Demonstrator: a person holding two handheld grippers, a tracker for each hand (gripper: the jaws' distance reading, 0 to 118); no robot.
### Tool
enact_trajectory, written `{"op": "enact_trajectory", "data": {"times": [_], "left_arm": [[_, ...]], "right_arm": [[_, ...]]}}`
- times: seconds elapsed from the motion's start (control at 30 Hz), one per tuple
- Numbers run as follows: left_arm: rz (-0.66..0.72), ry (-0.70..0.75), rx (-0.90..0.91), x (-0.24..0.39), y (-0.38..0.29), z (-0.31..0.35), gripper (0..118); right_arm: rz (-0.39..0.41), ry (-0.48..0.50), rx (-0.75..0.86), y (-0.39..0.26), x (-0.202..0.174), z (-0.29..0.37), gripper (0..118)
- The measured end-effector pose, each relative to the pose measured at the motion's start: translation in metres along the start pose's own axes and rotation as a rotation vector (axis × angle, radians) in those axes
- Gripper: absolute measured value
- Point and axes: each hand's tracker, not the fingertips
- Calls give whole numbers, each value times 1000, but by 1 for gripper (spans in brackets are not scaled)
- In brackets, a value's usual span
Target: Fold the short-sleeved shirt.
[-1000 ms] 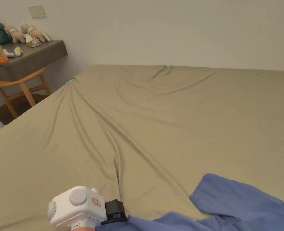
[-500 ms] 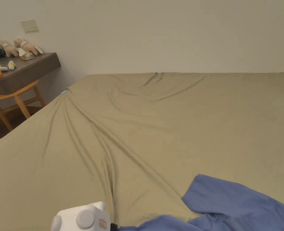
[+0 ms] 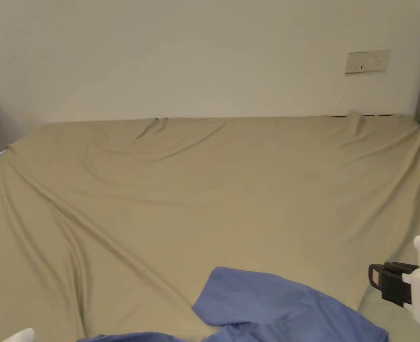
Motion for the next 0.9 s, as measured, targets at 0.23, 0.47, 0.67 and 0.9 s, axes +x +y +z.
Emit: {"op": "enact_trajectory", "data": {"times": [0.23,0.47,0.67,0.9], "left_arm": [[21,-18,41,11,-4,8,4],[-23,34,23,9,-5,7,4],[-17,51,12,6,-10,7,4],[6,36,-2,8,-16,4,3]], "right_arm": [[194,61,-194,-2,8,-111,118],[367,91,-522,-33,-13,-208,118],[348,67,-446,-56,-20,-187,89],[352,203,-427,-61,-44,-150,4]]}}
